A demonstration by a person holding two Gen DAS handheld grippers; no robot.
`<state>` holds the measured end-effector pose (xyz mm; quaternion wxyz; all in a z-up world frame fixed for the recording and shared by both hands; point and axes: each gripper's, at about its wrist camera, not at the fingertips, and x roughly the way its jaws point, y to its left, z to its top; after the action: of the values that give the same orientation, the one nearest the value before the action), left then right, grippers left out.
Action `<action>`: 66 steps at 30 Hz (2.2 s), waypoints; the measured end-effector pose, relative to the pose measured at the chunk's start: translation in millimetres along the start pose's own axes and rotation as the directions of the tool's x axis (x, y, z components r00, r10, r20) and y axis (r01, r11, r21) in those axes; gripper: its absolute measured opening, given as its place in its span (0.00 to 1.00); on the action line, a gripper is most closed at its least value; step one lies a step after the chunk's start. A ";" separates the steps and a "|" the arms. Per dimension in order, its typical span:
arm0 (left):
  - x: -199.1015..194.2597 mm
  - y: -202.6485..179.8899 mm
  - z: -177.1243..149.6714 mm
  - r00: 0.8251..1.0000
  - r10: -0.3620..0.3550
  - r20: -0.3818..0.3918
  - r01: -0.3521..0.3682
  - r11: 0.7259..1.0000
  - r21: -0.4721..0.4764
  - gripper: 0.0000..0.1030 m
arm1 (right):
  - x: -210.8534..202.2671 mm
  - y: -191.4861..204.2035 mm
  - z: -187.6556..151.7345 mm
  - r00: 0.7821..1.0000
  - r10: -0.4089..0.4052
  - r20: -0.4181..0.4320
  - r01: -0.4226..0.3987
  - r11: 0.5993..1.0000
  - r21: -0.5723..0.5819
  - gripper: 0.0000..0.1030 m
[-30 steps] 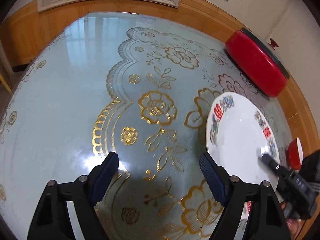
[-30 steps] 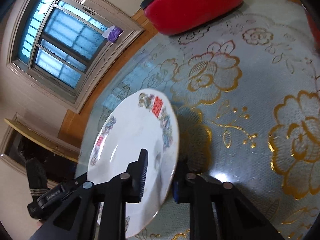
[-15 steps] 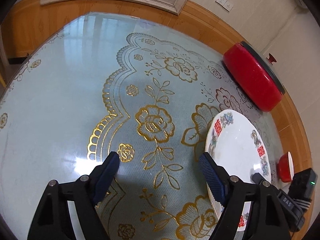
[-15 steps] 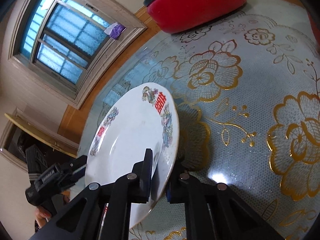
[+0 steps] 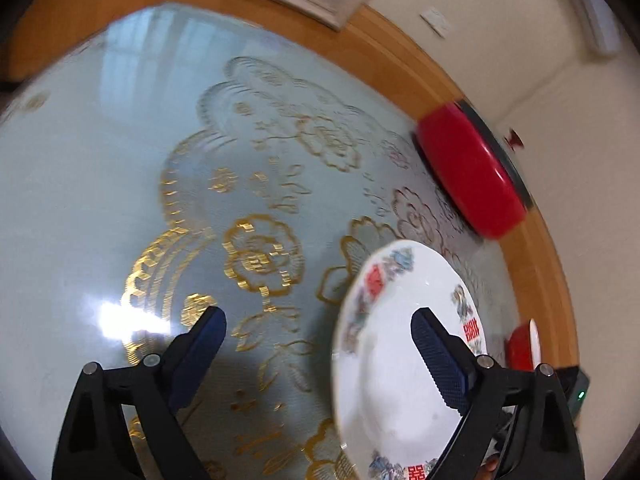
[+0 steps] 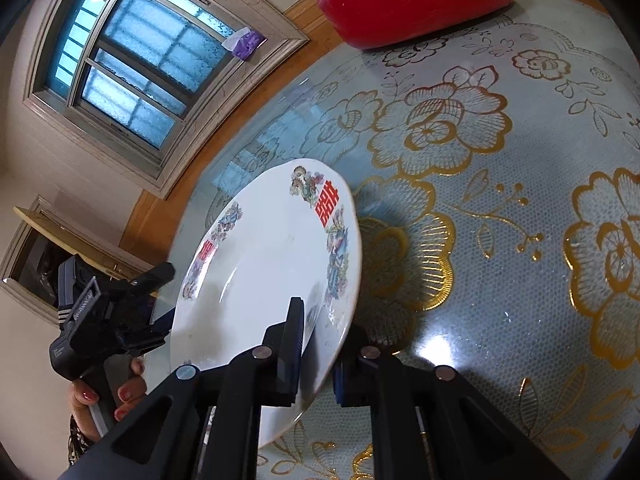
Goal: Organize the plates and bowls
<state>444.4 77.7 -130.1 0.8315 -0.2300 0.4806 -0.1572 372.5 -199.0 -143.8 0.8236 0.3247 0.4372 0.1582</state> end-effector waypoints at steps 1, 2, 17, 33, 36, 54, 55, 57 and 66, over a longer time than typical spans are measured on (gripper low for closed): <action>2.8 -5.5 -0.8 1.000 0.003 -0.002 -0.003 1.000 0.019 0.88 | 0.1 -0.6 -0.5 1.000 0.004 -0.001 -0.004 1.000 0.002 0.10; 4.5 -8.5 -1.7 1.000 0.001 -0.001 -0.001 1.000 0.030 0.86 | 0.3 -1.6 -0.1 1.000 0.009 -0.003 -0.009 1.000 0.007 0.10; 16.1 -28.5 -9.9 0.997 0.072 -0.022 -0.068 0.990 0.127 0.27 | 2.3 -7.0 5.2 0.999 0.024 -0.023 -0.024 1.000 -0.016 0.10; 1.4 -37.2 -34.4 0.981 0.186 -0.050 -0.164 0.942 0.293 0.33 | 3.2 -16.7 -6.9 0.993 0.104 -0.062 -0.101 0.993 0.058 0.08; 1.8 -37.4 -33.9 0.982 0.185 -0.045 -0.163 0.940 0.300 0.32 | 3.5 -18.0 -5.8 0.993 0.104 -0.060 -0.101 0.993 0.053 0.08; -37.6 -23.2 -59.0 0.986 0.164 -0.008 -0.152 0.931 0.333 0.29 | -13.2 28.4 -21.9 0.998 0.019 -0.055 -0.026 0.991 -0.132 0.09; -39.1 -22.2 -60.8 0.986 0.165 -0.006 -0.153 0.930 0.334 0.29 | -13.9 30.6 -23.6 0.998 0.016 -0.053 -0.023 0.990 -0.140 0.09; -41.8 -21.9 -64.6 0.985 0.172 0.003 -0.163 0.927 0.338 0.29 | -13.9 33.2 -25.7 0.998 0.016 -0.054 -0.024 0.988 -0.152 0.09; -50.8 -19.8 -71.3 0.984 0.179 0.028 -0.177 0.924 0.338 0.28 | -16.9 39.8 -22.4 0.999 0.030 -0.035 -0.036 0.985 -0.168 0.09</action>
<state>356.6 69.0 -113.4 0.8687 -0.0384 0.4666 -0.1620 345.4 -169.9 -115.7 0.8381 0.2587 0.4302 0.2133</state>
